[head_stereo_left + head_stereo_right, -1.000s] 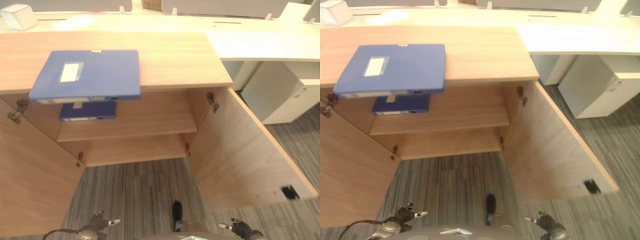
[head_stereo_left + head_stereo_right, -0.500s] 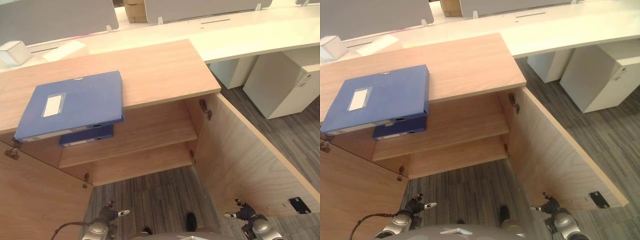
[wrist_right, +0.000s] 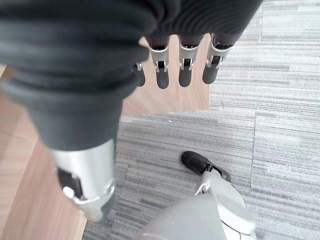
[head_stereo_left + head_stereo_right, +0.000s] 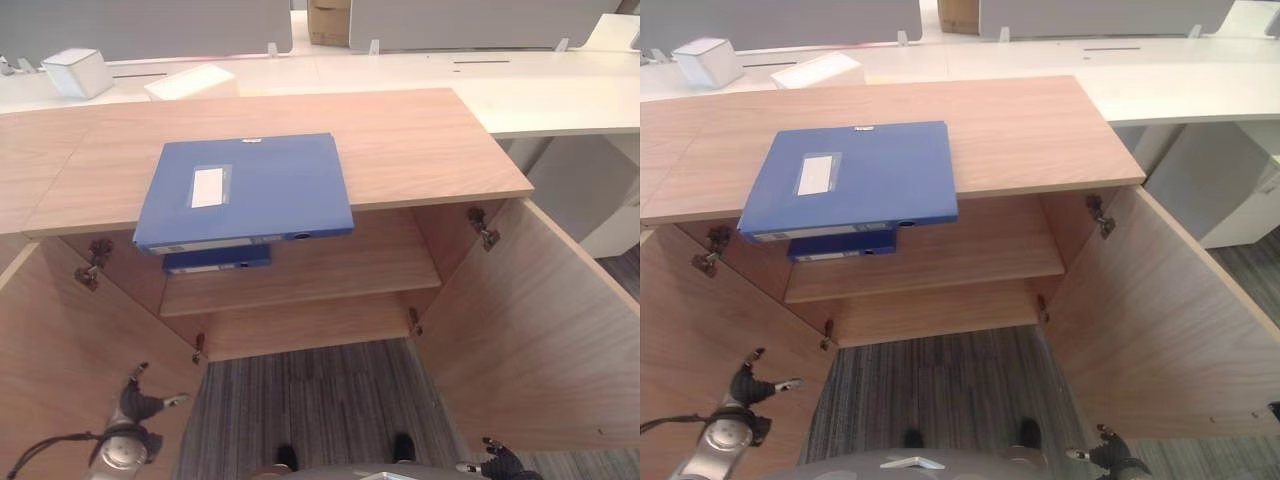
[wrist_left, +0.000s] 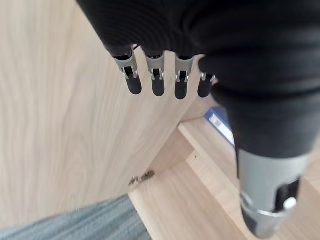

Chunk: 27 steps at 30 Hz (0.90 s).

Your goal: Put the empty folder in the office cabinet

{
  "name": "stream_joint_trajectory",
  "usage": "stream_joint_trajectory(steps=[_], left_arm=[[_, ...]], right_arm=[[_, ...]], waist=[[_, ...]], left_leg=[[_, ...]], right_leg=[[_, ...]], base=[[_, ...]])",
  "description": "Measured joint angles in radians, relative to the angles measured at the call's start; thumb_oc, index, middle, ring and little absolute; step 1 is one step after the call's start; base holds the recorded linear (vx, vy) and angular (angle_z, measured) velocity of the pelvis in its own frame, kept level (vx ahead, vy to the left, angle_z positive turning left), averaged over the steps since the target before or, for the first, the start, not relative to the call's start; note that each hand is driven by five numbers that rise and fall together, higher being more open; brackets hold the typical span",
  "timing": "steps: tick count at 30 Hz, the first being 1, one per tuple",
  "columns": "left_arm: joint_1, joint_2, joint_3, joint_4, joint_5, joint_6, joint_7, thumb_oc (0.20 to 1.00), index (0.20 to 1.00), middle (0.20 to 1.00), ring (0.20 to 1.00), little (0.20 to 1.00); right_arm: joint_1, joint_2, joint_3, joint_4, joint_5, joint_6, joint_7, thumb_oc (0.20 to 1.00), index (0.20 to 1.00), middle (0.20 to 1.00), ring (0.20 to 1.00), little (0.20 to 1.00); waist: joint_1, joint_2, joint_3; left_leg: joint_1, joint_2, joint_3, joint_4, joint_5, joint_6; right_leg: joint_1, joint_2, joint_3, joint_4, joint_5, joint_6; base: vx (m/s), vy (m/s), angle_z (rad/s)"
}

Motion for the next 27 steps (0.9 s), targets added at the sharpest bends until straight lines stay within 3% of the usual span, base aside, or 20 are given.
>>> stream_joint_trajectory(steps=[4, 6, 8, 11, 19, 27], left_arm=[[0.010, 0.078, 0.013, -0.144, 0.110, -0.015, 0.053, 1.000, 1.000, 1.000, 1.000, 1.000], [0.008, 0.093, 0.021, -0.175, 0.143, -0.018, 0.060, 1.000, 1.000, 1.000, 1.000, 1.000], [0.070, 0.158, 0.063, -0.300, 0.244, -0.027, 0.085, 1.000, 1.000, 1.000, 1.000, 1.000], [0.106, 0.184, 0.123, -0.397, 0.351, -0.038, 0.122, 1.000, 1.000, 1.000, 1.000, 1.000], [0.162, 0.163, 0.154, -0.423, 0.529, -0.042, 0.190, 1.000, 1.000, 1.000, 1.000, 1.000], [0.140, 0.167, 0.155, -0.480, 0.638, -0.040, 0.284, 1.000, 1.000, 1.000, 1.000, 1.000]], right_arm=[[-0.011, 0.010, 0.031, -0.059, -0.001, -0.009, 0.004, 1.000, 1.000, 1.000, 1.000, 1.000], [-0.011, 0.010, 0.031, -0.079, -0.005, -0.006, 0.004, 1.000, 1.000, 1.000, 1.000, 1.000], [-0.006, 0.009, 0.033, -0.133, -0.020, -0.016, 0.003, 1.000, 1.000, 1.000, 1.000, 1.000], [0.001, -0.003, 0.047, -0.127, -0.052, -0.016, 0.002, 1.000, 1.000, 1.000, 1.000, 1.000], [0.034, -0.031, 0.069, -0.120, -0.087, -0.016, 0.008, 1.000, 1.000, 1.000, 1.000, 1.000], [0.038, -0.032, 0.070, -0.117, -0.087, -0.028, 0.001, 1.000, 1.000, 1.000, 1.000, 1.000]], waist=[[0.001, -0.025, -0.002], [0.001, -0.030, -0.005], [-0.003, -0.049, -0.012], [0.000, -0.032, -0.020], [0.003, 0.039, -0.069], [0.002, 0.047, -0.072]], left_leg=[[0.028, -0.008, 0.023, 0.000, -0.006, 0.003], [0.032, -0.007, 0.030, 0.000, -0.010, -0.003], [0.053, 0.007, 0.046, 0.000, -0.015, -0.023], [0.065, 0.037, 0.048, 0.000, -0.023, -0.036], [0.068, 0.077, 0.046, 0.000, -0.011, -0.058], [0.066, 0.085, 0.045, 0.000, -0.015, -0.064]], right_leg=[[0.012, -0.007, 0.001, -0.001, 0.001, 0.012], [0.013, -0.007, 0.002, -0.001, -0.010, 0.021], [0.023, 0.002, 0.003, -0.003, -0.041, 0.033], [0.041, 0.033, 0.004, -0.007, -0.060, 0.026], [0.043, 0.076, 0.001, -0.008, -0.073, 0.008], [0.043, 0.082, 0.000, -0.008, -0.077, 0.011]], base=[[0.06, 0.017, -0.20], [0.05, -0.004, -0.12], [0.08, -0.026, -0.23], [0.06, -0.028, -0.06], [0.02, -0.017, 0.00], [0.00, 0.000, 0.00]])
